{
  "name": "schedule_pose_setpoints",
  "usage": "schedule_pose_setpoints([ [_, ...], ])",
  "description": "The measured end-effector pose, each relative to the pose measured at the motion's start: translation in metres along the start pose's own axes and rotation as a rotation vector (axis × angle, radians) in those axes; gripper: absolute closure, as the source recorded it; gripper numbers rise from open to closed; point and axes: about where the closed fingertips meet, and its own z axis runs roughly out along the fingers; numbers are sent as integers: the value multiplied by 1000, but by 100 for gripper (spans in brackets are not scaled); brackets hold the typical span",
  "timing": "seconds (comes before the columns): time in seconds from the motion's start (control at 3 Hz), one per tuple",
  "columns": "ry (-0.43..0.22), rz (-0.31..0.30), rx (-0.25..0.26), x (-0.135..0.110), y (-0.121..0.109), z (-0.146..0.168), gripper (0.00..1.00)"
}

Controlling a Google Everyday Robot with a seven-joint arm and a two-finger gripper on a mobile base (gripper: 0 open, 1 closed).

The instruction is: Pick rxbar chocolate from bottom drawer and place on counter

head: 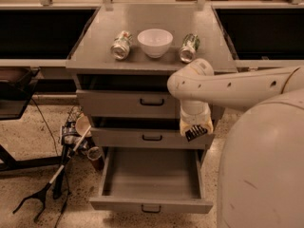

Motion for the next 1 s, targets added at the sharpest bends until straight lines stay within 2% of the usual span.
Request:
schedule_pose_setpoints([
  [0.33,65,41,40,1,-31,-28,100],
  [0.67,64,41,40,1,-31,-28,100],
  [1.0,29,57,0,1,-34,-39,100],
])
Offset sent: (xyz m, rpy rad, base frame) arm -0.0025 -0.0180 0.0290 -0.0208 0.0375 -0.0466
